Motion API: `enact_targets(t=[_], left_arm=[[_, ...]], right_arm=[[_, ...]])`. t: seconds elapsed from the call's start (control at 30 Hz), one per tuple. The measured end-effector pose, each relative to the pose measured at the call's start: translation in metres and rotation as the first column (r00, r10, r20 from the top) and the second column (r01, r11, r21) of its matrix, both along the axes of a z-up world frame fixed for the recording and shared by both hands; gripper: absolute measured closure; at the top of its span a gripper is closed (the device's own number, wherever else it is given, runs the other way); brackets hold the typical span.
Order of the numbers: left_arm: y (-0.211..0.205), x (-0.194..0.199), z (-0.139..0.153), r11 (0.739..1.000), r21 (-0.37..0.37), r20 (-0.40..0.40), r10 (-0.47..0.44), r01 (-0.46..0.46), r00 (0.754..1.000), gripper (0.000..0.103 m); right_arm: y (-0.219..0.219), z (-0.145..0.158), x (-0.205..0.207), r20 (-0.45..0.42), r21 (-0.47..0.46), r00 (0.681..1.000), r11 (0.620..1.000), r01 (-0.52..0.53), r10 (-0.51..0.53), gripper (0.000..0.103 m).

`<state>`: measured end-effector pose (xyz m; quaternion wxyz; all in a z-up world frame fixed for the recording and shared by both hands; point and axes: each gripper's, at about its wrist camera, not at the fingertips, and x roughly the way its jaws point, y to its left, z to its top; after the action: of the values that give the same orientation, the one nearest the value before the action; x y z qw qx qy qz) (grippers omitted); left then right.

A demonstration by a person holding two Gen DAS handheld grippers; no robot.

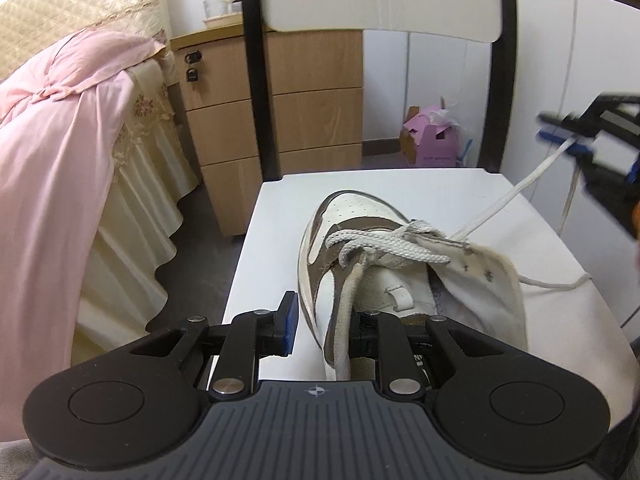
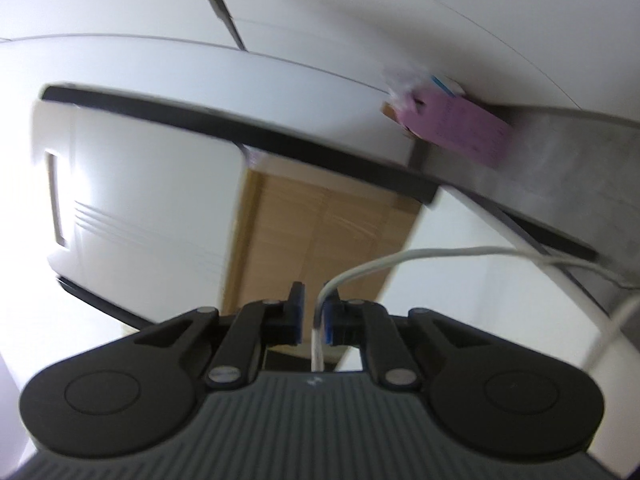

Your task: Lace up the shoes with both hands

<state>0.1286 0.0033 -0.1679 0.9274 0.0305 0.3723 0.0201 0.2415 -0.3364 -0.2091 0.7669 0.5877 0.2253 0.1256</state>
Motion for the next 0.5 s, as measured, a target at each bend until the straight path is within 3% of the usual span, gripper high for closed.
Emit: enact_targets(t=[0.3, 0.5], left_arm=[[-0.002, 0.015, -0.006, 0.999, -0.027, -0.035, 0.043, -0.044, 0.998, 0.080], [-0.001, 0.018, -0.004, 1.000, -0.019, -0.037, 0.021, -0.022, 0.999, 0.079]], right_arm=[[-0.019, 0.076, 0.015, 0.157, -0.070, 0.986, 0.997, -0.040, 0.051, 0.098], [0.003, 0.136, 0.009, 0.257, -0.263, 0.944, 0.955, -0.139, 0.209, 0.099]])
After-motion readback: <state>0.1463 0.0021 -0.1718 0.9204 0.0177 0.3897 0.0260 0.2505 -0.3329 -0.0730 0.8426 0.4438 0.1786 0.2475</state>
